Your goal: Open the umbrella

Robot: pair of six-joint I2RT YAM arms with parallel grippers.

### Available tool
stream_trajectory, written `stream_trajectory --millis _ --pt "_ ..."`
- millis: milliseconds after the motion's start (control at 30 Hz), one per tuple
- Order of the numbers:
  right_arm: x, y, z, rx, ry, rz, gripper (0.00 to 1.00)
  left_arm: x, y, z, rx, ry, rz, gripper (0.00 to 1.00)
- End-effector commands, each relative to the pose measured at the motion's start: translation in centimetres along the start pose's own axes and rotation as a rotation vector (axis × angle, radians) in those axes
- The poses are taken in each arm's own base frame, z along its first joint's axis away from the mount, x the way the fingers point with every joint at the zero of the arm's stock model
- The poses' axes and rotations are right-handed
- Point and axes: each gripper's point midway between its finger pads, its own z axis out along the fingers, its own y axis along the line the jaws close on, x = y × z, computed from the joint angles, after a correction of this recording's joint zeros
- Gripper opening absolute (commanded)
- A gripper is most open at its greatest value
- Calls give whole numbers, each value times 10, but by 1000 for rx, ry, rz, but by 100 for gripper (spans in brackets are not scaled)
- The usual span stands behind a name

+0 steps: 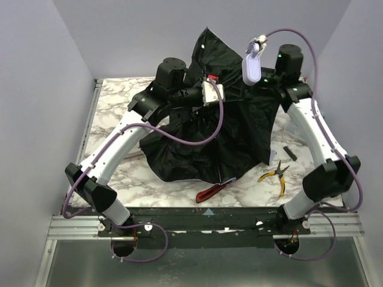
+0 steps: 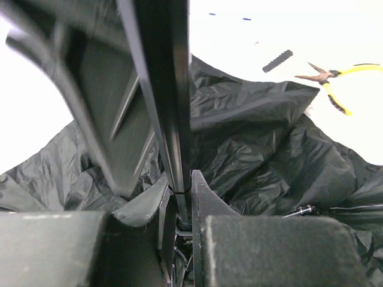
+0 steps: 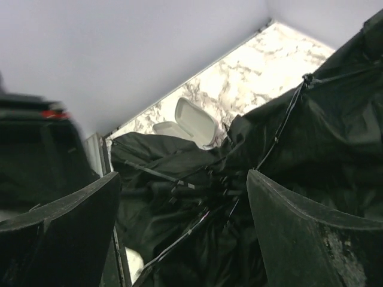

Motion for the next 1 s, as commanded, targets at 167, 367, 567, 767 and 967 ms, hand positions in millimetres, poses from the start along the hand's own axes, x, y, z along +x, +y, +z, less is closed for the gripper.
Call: stream_trajectory --millis 167,367,567,767,967 --pt "-31 26 -64 156 -37 33 91 -18 53 -24 -245 19 389 0" --pt "-47 53 -74 145 51 122 94 -6 58 -28 -267 86 599 0" --pt "-28 67 -90 164 209 162 100 11 59 -26 -287 146 780 0" --pt "21 87 -92 130 344 202 100 26 58 -19 -280 181 917 0" --pt "67 109 -68 52 487 251 100 42 57 -6 -286 222 1042 0"
